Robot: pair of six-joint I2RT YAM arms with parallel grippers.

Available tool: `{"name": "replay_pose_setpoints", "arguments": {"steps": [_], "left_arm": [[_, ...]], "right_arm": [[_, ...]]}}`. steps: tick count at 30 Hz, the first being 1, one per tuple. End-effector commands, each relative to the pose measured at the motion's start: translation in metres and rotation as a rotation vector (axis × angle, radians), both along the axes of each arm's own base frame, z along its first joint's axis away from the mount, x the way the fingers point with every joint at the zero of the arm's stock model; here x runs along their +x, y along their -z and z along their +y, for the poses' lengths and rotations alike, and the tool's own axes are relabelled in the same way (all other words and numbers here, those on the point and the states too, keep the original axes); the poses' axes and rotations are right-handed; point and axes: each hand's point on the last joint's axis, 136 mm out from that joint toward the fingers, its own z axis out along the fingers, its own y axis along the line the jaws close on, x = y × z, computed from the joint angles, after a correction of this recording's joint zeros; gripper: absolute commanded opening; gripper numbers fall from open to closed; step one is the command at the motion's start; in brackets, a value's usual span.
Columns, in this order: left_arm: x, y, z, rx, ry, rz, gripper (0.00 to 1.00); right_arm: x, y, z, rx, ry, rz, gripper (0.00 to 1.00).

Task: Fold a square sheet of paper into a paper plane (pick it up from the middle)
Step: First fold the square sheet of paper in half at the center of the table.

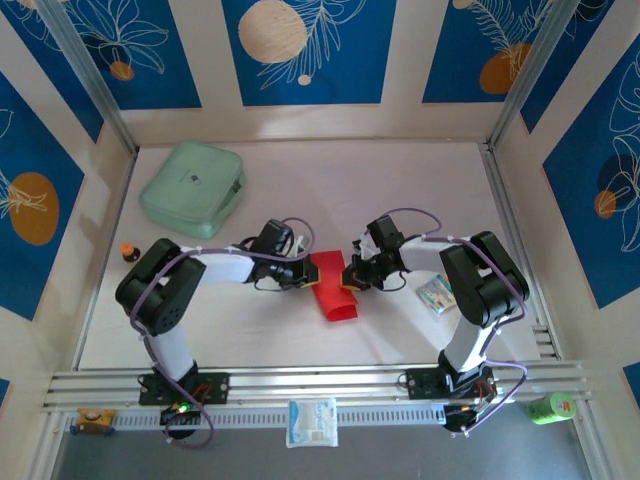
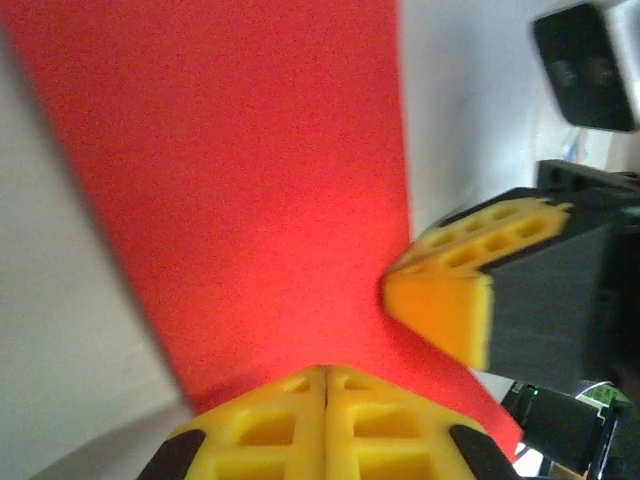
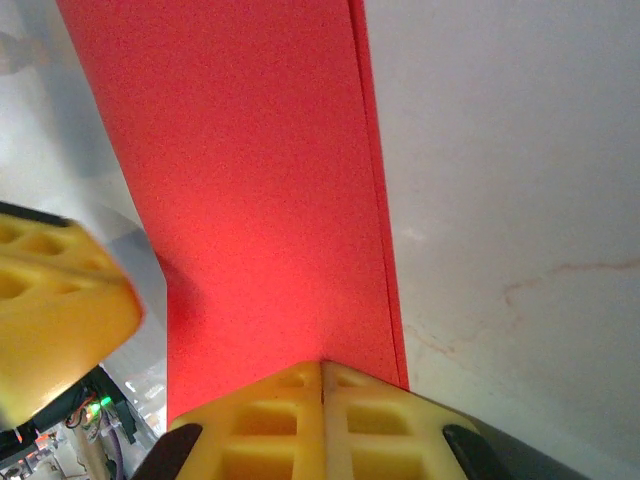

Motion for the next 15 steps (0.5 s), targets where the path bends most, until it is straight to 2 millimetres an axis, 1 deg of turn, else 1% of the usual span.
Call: {"name": "replay_pose_setpoints", "arguments": {"steps": [1, 3, 5, 7, 9, 11, 15], "left_arm": [[-0.001, 0.013, 0.001, -0.011, -0.018, 0.031, 0.00], [-0.005, 0.027, 0.011, 0.055, -0.027, 0.049, 0.00], [-0.009, 0.036, 0.020, 0.110, -0.032, 0.057, 0.00], [-0.013, 0.043, 0.028, 0.153, -0.029, 0.059, 0.00], [-0.014, 0.043, 0.032, 0.180, -0.021, 0.052, 0.00], [-0.012, 0.034, 0.029, 0.166, -0.009, 0.035, 0.00], [-0.003, 0.000, 0.015, 0.103, -0.003, -0.009, 0.00]], "right_arm": [[-0.023, 0.031, -0.031, -0.161, 0.049, 0.097, 0.00], [-0.023, 0.031, -0.031, -0.162, 0.049, 0.098, 0.00], [-0.024, 0.032, -0.032, -0.164, 0.052, 0.099, 0.00], [-0.025, 0.032, -0.032, -0.165, 0.053, 0.101, 0.00], [-0.025, 0.033, -0.032, -0.165, 0.054, 0.101, 0.00], [-0.026, 0.033, -0.032, -0.165, 0.054, 0.101, 0.00], [-0.027, 0.032, -0.032, -0.168, 0.055, 0.101, 0.00]]}}
